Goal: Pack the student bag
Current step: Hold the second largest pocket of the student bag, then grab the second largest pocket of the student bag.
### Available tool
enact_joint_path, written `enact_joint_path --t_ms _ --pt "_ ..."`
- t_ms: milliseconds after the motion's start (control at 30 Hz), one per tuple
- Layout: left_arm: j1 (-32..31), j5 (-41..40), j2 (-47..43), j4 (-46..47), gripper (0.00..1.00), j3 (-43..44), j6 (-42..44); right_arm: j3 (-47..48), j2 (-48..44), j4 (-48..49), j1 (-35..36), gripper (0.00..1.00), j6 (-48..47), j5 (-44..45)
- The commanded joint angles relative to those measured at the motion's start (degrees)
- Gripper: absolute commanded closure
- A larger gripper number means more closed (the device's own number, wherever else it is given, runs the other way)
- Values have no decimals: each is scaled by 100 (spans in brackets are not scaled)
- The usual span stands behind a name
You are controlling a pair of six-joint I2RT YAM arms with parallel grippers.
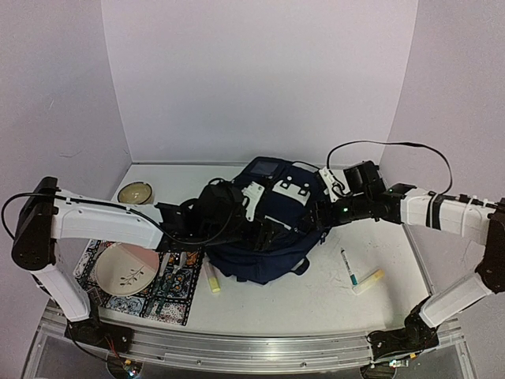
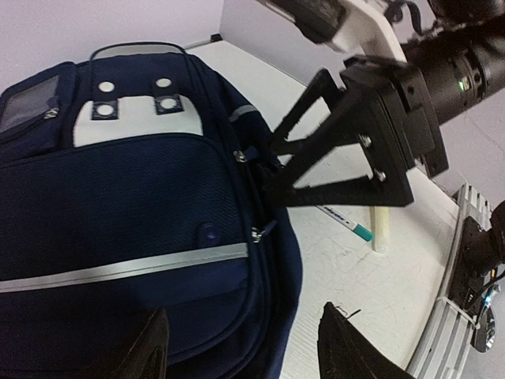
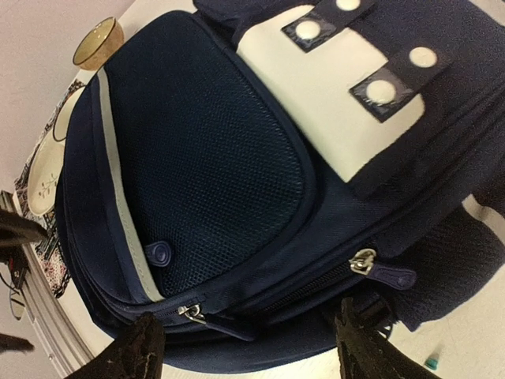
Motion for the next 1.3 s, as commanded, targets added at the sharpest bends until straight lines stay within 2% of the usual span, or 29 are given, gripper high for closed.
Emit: enact_joint_path --t_ms 0,333,533,667,800,867,1033,1133,1267 --pt "149 -225 -416 -196 34 -304 -578 63 305 401 118 24 -327 -504" --pt "406 -18 -216 -259 35 -470 -1077 -158 656 639 154 28 -698 -1118" --pt "473 144 47 -254 37 -421 -1303 -190 740 635 251 41 -803 -1253" --pt "482 212 174 -252 38 -347 -1377 -125 842 541 325 57 -874 -1242" --pt "488 163 200 -248 39 -302 -1400 -176 810 457 378 63 -898 -1168" --pt "501 127 183 -242 39 -289 -1412 -236 751 398 394 64 -884 -1084" --pt "573 134 147 -239 39 -255 -1402 -369 563 265 493 51 -906 -802" --pt "602 149 101 -237 39 -258 -1387 -366 542 164 513 50 -976 -572" --pt "605 183 61 -238 39 -276 -1408 -312 568 108 539 54 -1041 -397"
